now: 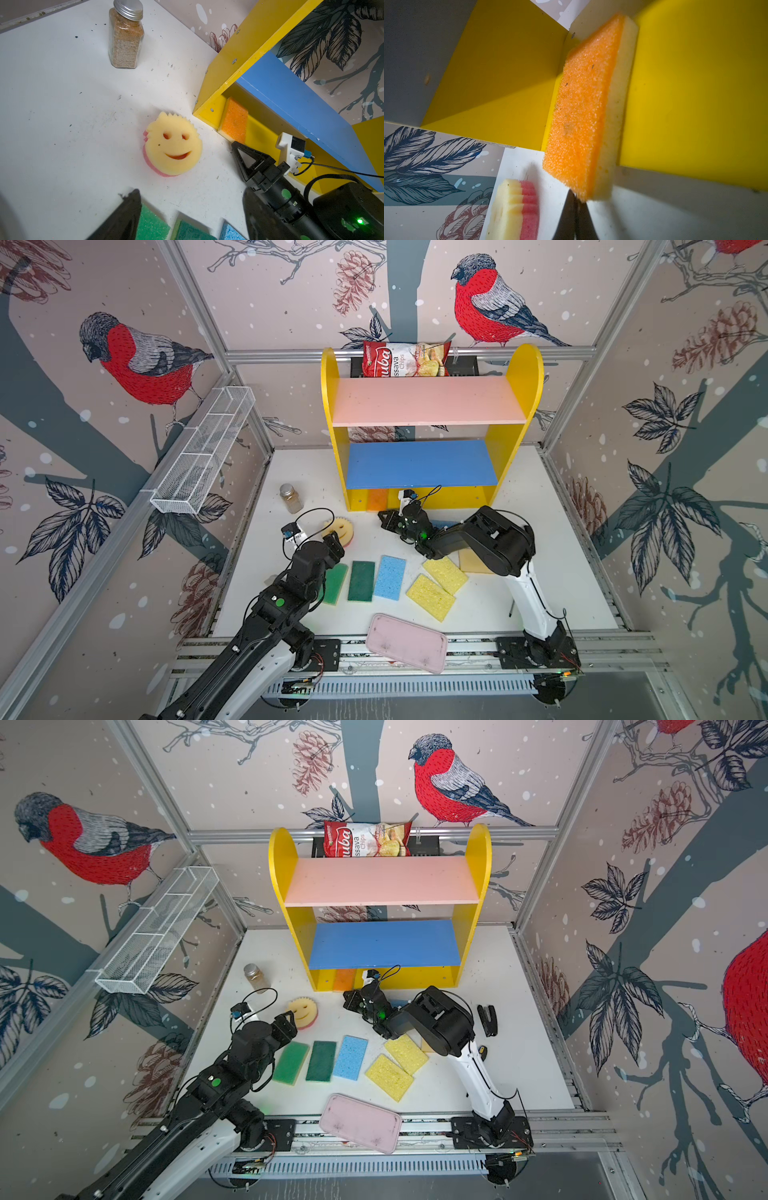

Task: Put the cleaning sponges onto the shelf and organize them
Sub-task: 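Push the orange sponge farther under the blue shelf with the right gripper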

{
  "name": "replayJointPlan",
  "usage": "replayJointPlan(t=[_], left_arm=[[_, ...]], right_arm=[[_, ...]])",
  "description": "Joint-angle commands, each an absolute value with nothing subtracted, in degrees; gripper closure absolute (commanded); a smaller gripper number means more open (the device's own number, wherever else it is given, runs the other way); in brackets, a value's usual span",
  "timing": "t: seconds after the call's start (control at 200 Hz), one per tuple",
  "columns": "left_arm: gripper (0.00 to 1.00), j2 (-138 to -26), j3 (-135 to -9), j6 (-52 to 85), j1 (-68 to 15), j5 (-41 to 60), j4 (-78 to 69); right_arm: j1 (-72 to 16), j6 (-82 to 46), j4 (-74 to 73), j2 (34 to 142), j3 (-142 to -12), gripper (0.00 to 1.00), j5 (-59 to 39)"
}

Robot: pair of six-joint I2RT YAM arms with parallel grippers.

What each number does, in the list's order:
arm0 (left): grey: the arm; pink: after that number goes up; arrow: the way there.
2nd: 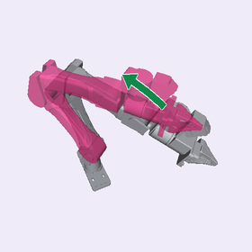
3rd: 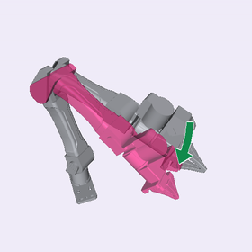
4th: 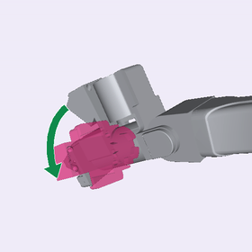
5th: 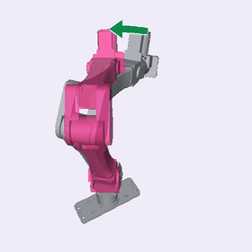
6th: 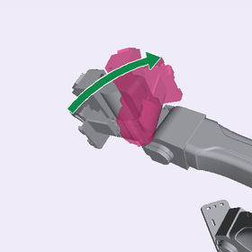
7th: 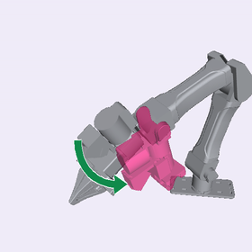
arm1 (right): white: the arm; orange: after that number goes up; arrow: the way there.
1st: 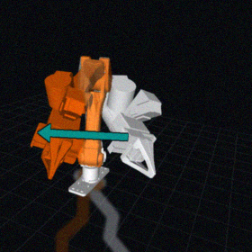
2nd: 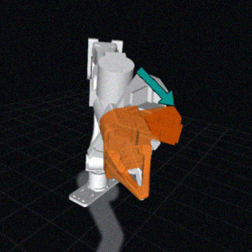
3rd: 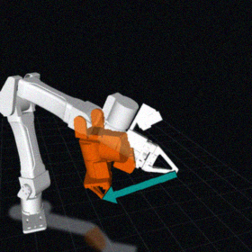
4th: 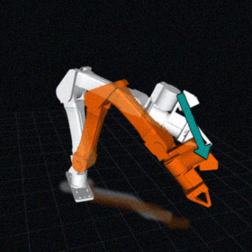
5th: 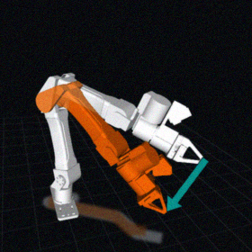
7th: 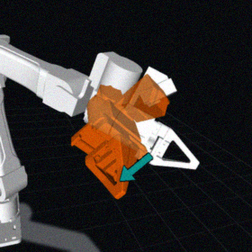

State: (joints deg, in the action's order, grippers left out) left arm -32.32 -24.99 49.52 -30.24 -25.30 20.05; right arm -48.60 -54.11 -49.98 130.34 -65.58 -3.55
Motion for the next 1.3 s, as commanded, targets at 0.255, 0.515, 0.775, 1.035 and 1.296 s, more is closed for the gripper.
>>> replayJointPlan(t=[0.255, 0.515, 0.775, 1.035, 1.296], left_arm=[[0.24, -32.75, -24.13, 50.25, -30.15, -24.78, 19.1], [0.24, -32.17, -23.44, 50.45, -30.1, -24.46, 19.26], [0.24, -32.49, -23.03, 50.8, -30.1, -24.24, 18.58], [0.24, -32.67, -22.98, 50.85, -30.1, -24.03, 18.42], [0.24, -32.34, -22.64, 50.93, -30.09, -23.99, 18.56]], right_arm=[[-48.37, -56.06, -43.58, 131.81, -68.26, 0.98, 0.06], [-47.81, -57.88, -42.71, 133.44, -69.8, 0.97, 0.88], [-47.94, -57.88, -41.97, 134.25, -71.31, 0.97, 0.0], [-48.16, -56.58, -40.79, 134.0, -71.7, 0.97, -0.02], [-48.16, -57.74, -42.41, 133.53, -70.22, 0.96, -0.22]])
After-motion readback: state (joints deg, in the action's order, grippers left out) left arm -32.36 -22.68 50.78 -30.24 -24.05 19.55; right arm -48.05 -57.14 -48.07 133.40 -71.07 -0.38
